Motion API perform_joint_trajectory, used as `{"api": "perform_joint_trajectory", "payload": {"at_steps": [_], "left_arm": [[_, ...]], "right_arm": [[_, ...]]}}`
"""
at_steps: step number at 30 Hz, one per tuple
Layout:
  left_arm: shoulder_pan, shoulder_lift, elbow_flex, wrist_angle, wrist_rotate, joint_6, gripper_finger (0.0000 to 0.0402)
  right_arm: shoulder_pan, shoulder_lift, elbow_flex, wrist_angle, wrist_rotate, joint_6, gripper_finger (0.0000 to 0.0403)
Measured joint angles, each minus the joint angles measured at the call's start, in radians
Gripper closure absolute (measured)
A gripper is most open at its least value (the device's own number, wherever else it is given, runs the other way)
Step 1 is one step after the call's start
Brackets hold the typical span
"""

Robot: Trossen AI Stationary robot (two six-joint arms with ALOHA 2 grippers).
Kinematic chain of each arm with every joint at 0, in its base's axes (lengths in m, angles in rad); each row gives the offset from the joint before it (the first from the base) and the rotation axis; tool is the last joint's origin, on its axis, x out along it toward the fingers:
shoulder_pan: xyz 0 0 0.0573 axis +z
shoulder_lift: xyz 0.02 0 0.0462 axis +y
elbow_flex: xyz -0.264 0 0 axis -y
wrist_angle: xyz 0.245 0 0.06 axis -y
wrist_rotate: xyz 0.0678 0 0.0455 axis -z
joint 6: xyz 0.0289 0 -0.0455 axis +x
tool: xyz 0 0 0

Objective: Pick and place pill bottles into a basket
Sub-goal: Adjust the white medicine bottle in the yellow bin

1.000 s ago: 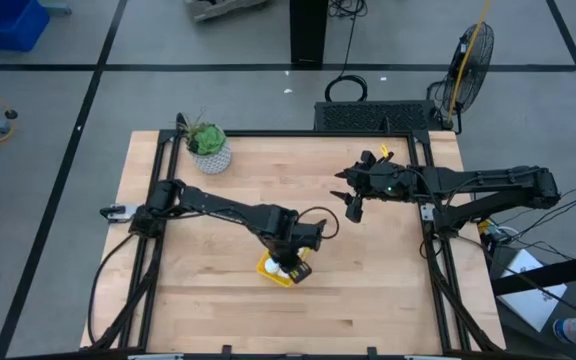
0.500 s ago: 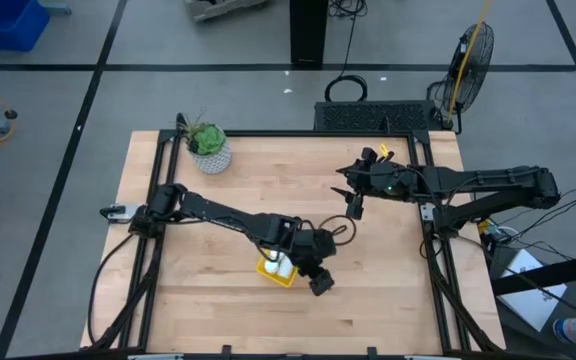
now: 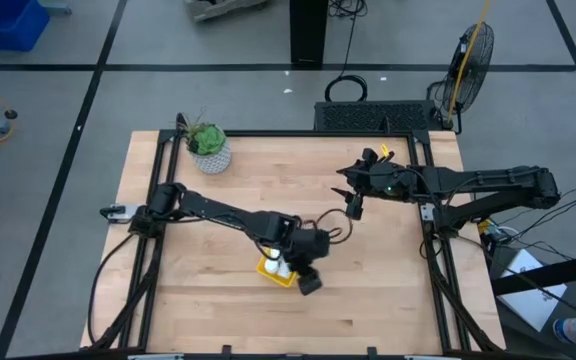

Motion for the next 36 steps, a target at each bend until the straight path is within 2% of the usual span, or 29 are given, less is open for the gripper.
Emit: {"api": "perform_joint_trajectory", "payload": {"at_steps": [3,6,9,14,20,28,36], "left_arm": [[-0.005,0.001,-0.001,-0.227,-0.057,-0.015,0.0208],[-0.006,0.0,-0.001,-0.348,-0.147,-0.049,0.0206],[0.002,0.001,-0.001,-0.386,-0.222,-0.115,0.0208],[0.028,0.001,-0.001,-0.391,-0.274,-0.219,0.0208],[0.056,0.004,-0.001,-0.386,-0.279,-0.313,0.0201],[0.014,0.066,0.0,-0.377,-0.185,-0.399,0.0169],[-0.009,0.091,0.0,-0.373,-0.172,-0.425,0.0174]], "right_arm": [[0.0,0.0,0.0,0.005,0.001,0.0,0.0179],[0.0,0.0,0.0,0.007,0.001,-0.004,0.0179],[0.0,0.0,0.0,0.012,0.002,-0.012,0.0179],[0.0,0.0,0.0,0.023,0.002,-0.028,0.0179],[0.0,0.0,0.0,0.025,0.002,-0.04,0.0179],[0.0,0.0,0.0,0.025,-0.002,-0.06,0.0179],[0.0,0.0,0.0,0.03,-0.002,-0.063,0.0179]]}}
